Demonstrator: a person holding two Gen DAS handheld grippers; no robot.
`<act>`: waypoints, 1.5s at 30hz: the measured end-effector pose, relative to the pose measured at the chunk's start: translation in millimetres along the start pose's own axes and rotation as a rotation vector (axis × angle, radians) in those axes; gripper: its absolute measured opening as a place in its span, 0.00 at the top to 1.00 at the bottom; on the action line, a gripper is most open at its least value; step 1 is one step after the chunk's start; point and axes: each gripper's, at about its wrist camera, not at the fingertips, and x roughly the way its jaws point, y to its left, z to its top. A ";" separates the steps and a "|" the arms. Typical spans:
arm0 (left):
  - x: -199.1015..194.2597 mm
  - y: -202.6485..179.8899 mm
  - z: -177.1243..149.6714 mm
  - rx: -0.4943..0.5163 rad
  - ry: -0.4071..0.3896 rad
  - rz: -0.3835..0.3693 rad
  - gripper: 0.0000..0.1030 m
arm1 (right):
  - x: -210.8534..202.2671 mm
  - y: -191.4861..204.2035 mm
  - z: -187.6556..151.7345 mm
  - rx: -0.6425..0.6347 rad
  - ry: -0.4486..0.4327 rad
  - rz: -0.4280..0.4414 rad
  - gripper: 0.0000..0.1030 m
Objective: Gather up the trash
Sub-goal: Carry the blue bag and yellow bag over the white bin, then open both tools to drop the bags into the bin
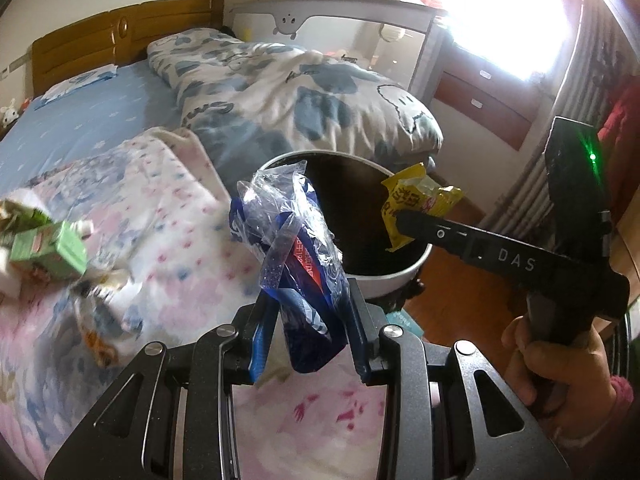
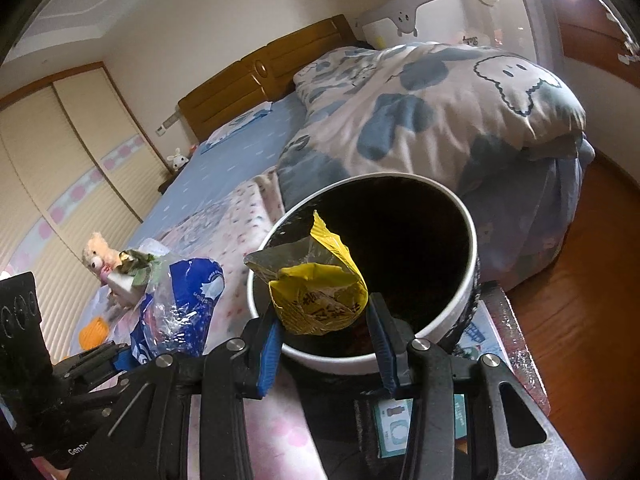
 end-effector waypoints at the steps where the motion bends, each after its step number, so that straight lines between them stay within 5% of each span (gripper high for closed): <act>1: 2.7 -1.8 3.0 0.005 0.000 -0.001 0.70 | 1.0 -2.0 1.8 0.003 0.002 -0.002 0.60; 29: 61.8 -12.0 50.1 0.050 0.073 -0.024 0.68 | 29.9 -42.7 39.9 0.065 0.051 -0.014 0.56; 32: 63.6 -14.0 52.0 0.055 0.075 -0.025 0.64 | 31.2 -45.0 42.2 0.068 0.052 -0.013 0.55; 39: 56.3 -14.8 48.0 0.058 0.060 0.006 0.32 | 30.4 -47.8 44.3 0.081 0.045 -0.015 0.36; 45: 39.6 -6.1 32.5 0.020 0.041 0.020 0.31 | 20.4 -43.0 38.7 0.095 0.016 -0.009 0.31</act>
